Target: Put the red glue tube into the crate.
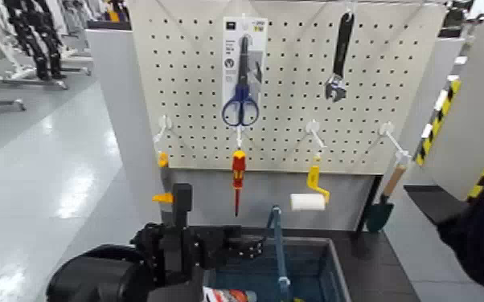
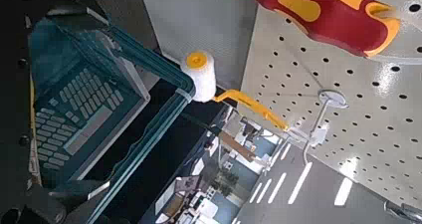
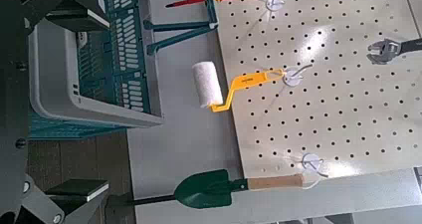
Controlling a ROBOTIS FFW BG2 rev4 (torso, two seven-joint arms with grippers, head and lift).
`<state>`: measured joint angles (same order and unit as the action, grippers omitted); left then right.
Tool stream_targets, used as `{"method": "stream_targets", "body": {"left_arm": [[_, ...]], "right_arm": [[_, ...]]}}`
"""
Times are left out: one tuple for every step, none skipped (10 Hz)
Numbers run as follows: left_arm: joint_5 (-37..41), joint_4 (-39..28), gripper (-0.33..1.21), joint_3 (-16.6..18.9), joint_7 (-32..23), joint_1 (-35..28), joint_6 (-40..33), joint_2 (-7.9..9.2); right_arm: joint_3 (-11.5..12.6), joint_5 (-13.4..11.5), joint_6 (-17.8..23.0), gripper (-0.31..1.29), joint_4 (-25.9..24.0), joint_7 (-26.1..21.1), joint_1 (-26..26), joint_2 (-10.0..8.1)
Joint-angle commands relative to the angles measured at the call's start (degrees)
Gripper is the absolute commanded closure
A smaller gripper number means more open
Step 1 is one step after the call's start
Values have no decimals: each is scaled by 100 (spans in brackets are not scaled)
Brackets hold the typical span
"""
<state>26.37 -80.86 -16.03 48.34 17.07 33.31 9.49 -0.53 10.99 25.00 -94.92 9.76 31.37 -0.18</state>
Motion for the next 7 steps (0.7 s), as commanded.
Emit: {"method": "stream_targets", "body": {"left_arm": [[0,-26,-1,4,0,-19,0,0],[0,-79,0,21,-8,-37,0,0],[-140,-290,1,39,-70,-90,-61,0],[-791,-755,1,118,-70,-151,-88,0],[-1538,-1362,1,188,-123,-292,27,26],[-1758,-1696,1,250,-351,-494,-26,106],[-2004,-1942,2,373,-624,-731,-193,114]], "right_arm": [[0,0,-3,18,0,0,0,659],[0,0,-3,18,-9,0,0,659],[0,0,-3,18,-9,0,0,659],[0,0,-3,18,-9,0,0,659],[0,0,-3,18,-18,0,9,659],[0,0,-12,18,-18,0,9,668],[9,0,-3,18,-18,0,18,677]]}}
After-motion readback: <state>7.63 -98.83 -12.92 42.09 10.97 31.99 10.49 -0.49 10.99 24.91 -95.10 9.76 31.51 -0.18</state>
